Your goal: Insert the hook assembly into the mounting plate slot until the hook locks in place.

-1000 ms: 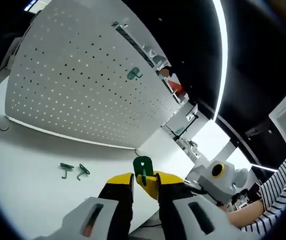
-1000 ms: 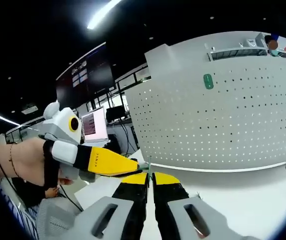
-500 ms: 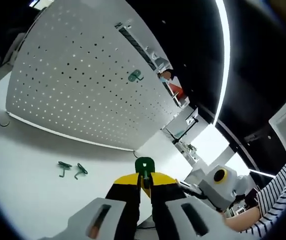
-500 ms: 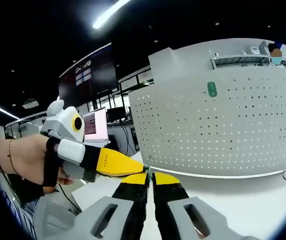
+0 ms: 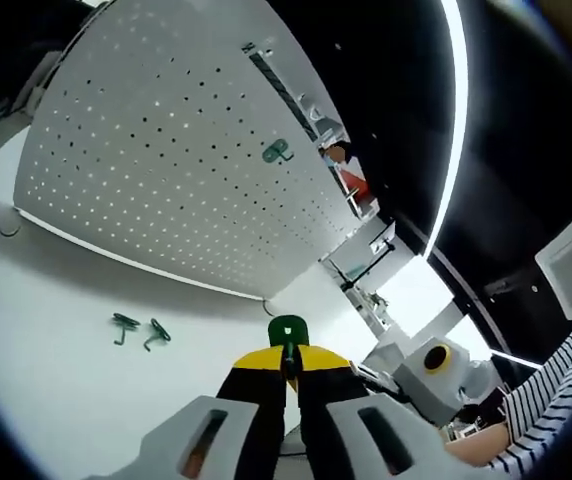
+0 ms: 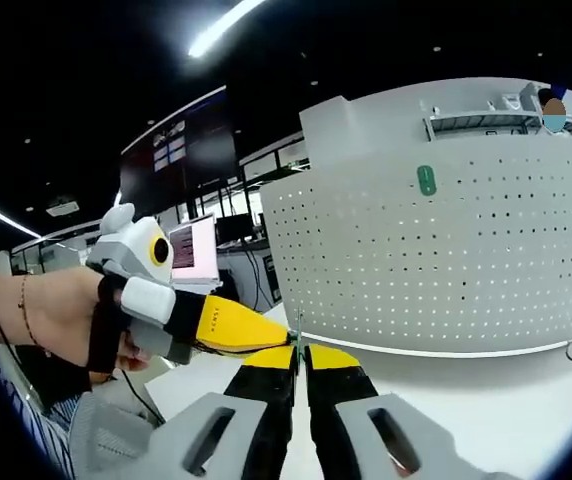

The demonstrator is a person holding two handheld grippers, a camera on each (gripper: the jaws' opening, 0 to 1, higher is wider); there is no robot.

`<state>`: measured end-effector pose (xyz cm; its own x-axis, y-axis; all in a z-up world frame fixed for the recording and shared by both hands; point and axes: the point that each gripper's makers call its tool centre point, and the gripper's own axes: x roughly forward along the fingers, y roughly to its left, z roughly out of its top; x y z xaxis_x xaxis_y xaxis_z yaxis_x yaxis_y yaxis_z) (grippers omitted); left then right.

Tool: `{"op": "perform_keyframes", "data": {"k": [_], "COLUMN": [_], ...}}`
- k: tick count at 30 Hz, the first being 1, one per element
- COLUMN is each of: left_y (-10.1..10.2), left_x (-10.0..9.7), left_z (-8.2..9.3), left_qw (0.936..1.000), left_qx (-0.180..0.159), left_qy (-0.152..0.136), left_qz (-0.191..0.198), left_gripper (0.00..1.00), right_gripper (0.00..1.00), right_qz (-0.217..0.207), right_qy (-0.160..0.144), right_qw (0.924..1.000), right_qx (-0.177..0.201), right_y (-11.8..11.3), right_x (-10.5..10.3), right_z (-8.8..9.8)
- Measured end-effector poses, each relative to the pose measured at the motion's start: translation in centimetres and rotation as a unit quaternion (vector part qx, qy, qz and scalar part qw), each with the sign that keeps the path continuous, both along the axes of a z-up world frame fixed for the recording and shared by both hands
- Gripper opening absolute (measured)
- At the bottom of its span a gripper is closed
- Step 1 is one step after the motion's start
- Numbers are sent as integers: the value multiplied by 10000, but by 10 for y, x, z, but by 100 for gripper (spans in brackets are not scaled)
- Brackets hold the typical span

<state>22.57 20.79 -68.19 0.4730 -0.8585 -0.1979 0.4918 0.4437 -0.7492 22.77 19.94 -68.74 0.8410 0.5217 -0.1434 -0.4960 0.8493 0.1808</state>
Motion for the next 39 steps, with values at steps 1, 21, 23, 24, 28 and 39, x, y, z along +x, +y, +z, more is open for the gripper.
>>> {"op": "perform_keyframes", "data": {"k": [1,21,23,24,28,39], "left_y": [0,15,15,15,11,4], "left_x": [0,36,42,45,57,84], "left_z": [0,-5,-2,0,10,17], "left_qw": [10000,9842,9771,9739,9642,9277], "left_qx": [7,1378,1652,1740,1940,2702], "left_qy": [-10,-864,-1131,-1226,-1532,-2164], "left_qz": [3,697,722,785,961,1395], "left_gripper": [2,1,1,1,1,1], "right_gripper": [1,33,36,38,42,49], "right_qz": [8,-200,-259,-262,-242,-313], "right_qy": [12,651,594,631,742,956], "right_qw": [10000,9919,9851,9822,9700,9455], "right_qx": [13,-1070,-1595,-1752,-2304,-3097], "right_y": [0,-48,-60,-64,-76,-96], "right_x": [0,-12,-15,-17,-28,-41], "right_z": [0,-40,-50,-55,-77,-113]}}
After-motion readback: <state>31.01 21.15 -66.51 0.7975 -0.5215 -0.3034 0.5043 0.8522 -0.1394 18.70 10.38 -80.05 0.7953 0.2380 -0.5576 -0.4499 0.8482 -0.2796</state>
